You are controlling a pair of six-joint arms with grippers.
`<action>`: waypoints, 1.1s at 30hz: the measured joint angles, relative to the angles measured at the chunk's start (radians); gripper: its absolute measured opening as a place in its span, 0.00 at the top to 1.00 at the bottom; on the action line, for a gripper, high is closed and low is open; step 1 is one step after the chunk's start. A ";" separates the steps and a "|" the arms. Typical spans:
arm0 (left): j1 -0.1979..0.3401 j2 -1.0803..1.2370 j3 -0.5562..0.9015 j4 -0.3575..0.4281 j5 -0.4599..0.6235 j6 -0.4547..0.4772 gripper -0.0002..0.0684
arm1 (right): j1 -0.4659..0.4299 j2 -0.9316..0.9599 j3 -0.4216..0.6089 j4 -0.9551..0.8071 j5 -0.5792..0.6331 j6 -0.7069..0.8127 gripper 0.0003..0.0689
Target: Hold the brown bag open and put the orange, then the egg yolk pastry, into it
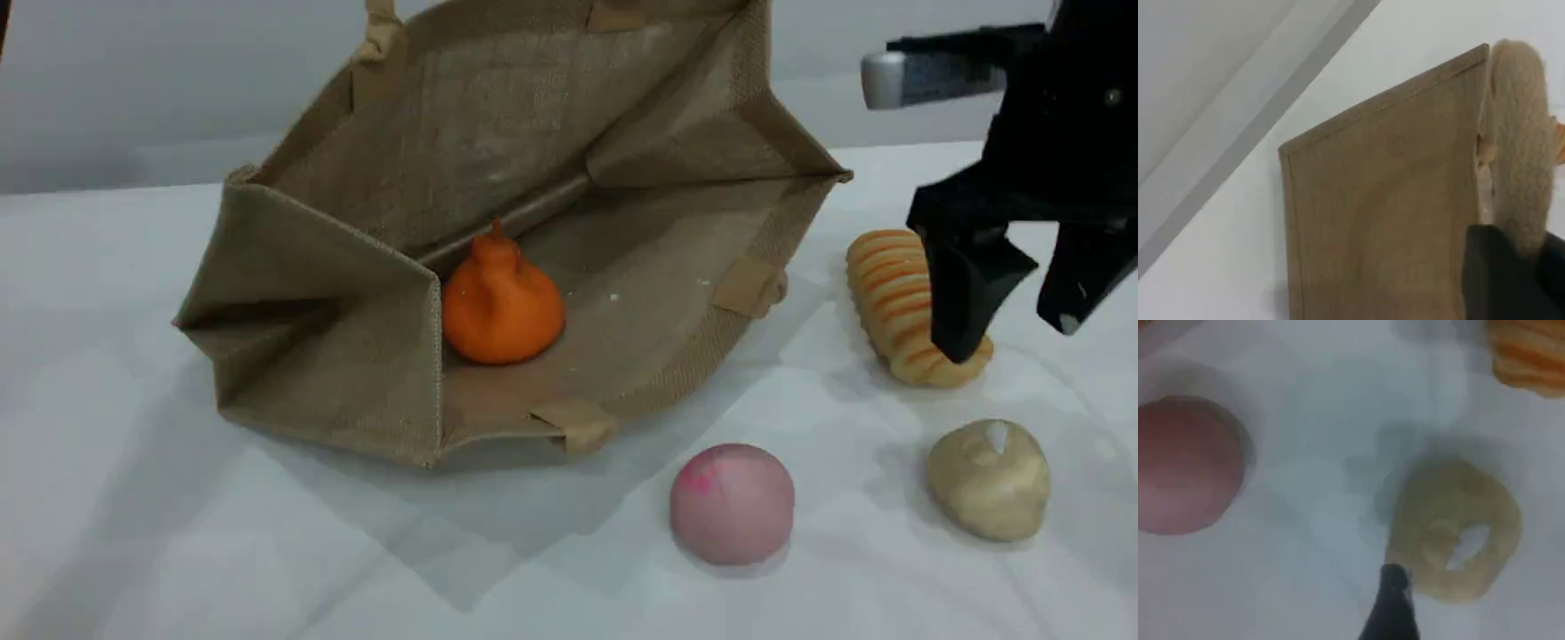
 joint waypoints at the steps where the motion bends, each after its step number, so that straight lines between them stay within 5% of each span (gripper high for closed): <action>1: 0.000 0.000 0.000 0.000 0.000 0.000 0.85 | 0.000 0.006 0.005 0.000 0.000 0.000 0.23; 23: 0.000 0.000 0.000 -0.001 0.000 0.002 0.85 | 0.001 0.202 0.025 -0.008 -0.086 0.006 0.27; 28: 0.000 0.000 0.000 -0.001 0.000 0.002 0.85 | 0.001 0.203 0.025 -0.008 -0.073 0.006 0.43; 33: 0.000 0.000 0.000 -0.001 0.000 0.002 0.85 | 0.001 0.203 0.025 -0.019 -0.050 0.005 0.73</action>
